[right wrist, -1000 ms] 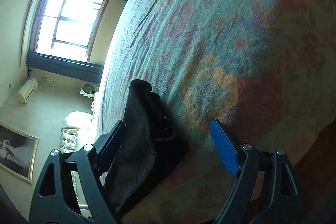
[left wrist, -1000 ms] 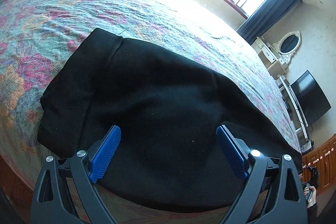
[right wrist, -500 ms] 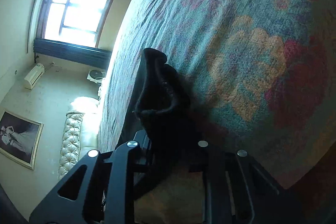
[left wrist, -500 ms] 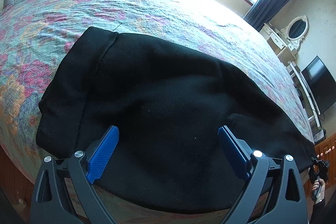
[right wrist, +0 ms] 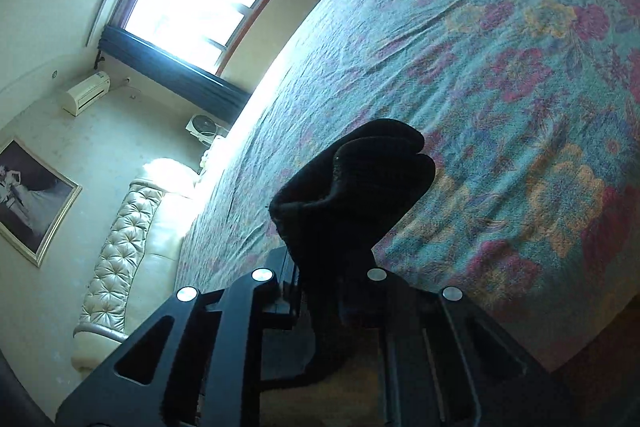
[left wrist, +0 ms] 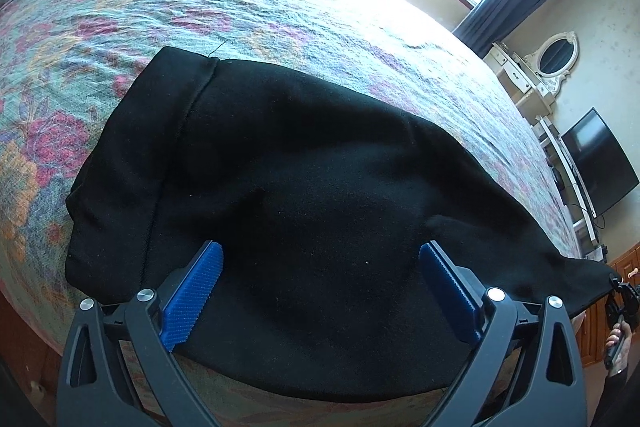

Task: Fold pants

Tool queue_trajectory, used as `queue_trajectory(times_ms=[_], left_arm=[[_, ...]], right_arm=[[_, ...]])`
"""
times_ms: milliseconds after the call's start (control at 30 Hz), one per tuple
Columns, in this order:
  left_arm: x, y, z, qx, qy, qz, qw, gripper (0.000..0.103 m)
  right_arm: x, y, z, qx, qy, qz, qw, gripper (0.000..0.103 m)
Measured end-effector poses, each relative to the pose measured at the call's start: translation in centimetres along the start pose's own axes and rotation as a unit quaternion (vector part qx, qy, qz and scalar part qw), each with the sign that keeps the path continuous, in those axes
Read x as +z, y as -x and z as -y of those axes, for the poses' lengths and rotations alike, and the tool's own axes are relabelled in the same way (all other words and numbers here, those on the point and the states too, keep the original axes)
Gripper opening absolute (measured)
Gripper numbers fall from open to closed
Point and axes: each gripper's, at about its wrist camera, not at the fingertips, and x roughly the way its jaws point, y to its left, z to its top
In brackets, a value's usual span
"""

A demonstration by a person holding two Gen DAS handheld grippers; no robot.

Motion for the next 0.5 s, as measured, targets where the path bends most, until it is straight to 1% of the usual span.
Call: queue_trajectory(times_ms=[100, 233, 367, 500], left_arm=[[-0.2, 0.3, 0.0, -0.002, -0.003, 0.002, 1.0, 0.097], [-0.5, 0.6, 0.6, 0.01, -0.016, 0.006, 0.9998, 0.097], [-0.9, 0.8, 1.5, 0.024, -0.036, 0.013, 0.999, 0.097], [-1.1, 0.9, 1.5, 0.023, -0.034, 0.019, 0.999, 0.097]], right_arm=[[-0.4, -0.2, -4.0, -0.004, 0.046, -0.004, 0.999, 0.013], [-1.6, -0.6, -8.9, 0.001, 0.099, -0.013, 0.995, 0.013], [-3.2, -1.7, -13.4, 0.005, 0.151, -0.026, 0.988, 0.013], [-5.7, -3.8, -17.1, 0.002, 0.198, -0.049, 0.979, 0.013]])
